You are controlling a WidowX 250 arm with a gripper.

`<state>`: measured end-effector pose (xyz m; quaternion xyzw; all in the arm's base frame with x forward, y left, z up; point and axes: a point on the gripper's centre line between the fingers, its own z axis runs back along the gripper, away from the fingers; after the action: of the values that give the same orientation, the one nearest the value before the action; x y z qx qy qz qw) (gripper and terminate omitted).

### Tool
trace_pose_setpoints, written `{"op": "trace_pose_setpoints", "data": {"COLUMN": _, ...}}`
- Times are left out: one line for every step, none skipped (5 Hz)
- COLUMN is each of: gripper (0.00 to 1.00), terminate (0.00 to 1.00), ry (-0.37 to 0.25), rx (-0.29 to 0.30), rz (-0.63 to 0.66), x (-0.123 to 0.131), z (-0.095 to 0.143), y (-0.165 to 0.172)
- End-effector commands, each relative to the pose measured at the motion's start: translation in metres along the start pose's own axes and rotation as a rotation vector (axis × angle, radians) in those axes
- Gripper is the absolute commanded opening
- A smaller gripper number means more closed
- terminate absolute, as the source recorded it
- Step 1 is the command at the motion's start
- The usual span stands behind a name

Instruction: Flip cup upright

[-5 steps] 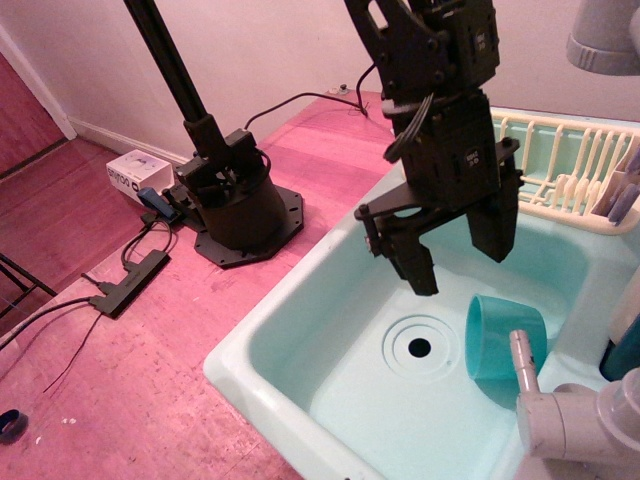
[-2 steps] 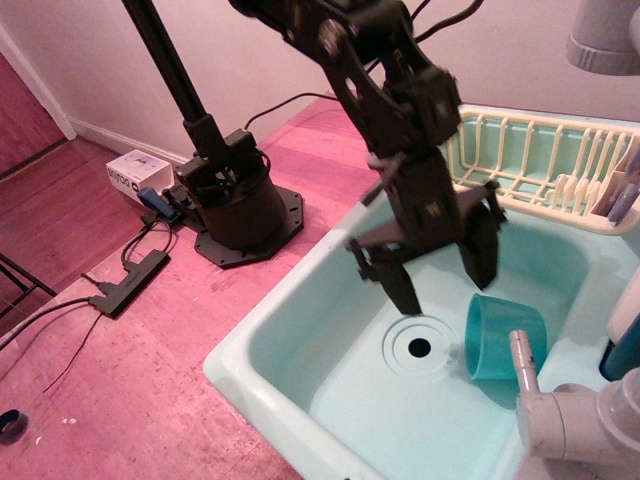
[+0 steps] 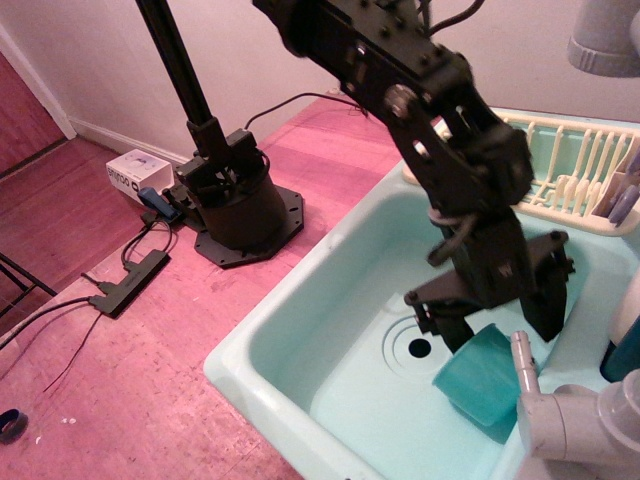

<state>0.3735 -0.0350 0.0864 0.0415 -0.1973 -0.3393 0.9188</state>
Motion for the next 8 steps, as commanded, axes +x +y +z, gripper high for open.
{"op": "trace_pose_setpoints", "data": {"gripper": 1.00, "terminate": 0.00, "ry": -0.079, "rx": 0.083, "rz": 0.015, "x": 0.029, "z": 0.010, "y": 0.031}}
{"op": "trace_pose_setpoints", "data": {"gripper": 0.00, "terminate": 0.00, "ry": -0.058, "rx": 0.083, "rz": 0.054, "x": 0.027, "z": 0.016, "y": 0.030}}
{"op": "trace_pose_setpoints", "data": {"gripper": 0.00, "terminate": 0.00, "ry": -0.062, "rx": 0.104, "rz": 0.093, "x": 0.023, "z": 0.027, "y": 0.032}}
{"op": "trace_pose_setpoints", "data": {"gripper": 0.00, "terminate": 0.00, "ry": -0.058, "rx": 0.094, "rz": 0.140, "x": 0.016, "z": 0.041, "y": 0.032}}
{"op": "trace_pose_setpoints", "data": {"gripper": 0.00, "terminate": 0.00, "ry": -0.009, "rx": 0.065, "rz": 0.170, "x": 0.006, "z": 0.065, "y": 0.025}}
{"op": "trace_pose_setpoints", "data": {"gripper": 0.00, "terminate": 0.00, "ry": 0.036, "rx": 0.051, "rz": 0.172, "x": 0.002, "z": 0.090, "y": 0.015}}
{"op": "trace_pose_setpoints", "data": {"gripper": 0.00, "terminate": 0.00, "ry": 0.107, "rx": 0.022, "rz": 0.149, "x": -0.005, "z": 0.108, "y": -0.005}}
{"op": "trace_pose_setpoints", "data": {"gripper": 1.00, "terminate": 0.00, "ry": 0.106, "rx": 0.010, "rz": 0.167, "x": -0.018, "z": 0.111, "y": -0.020}}
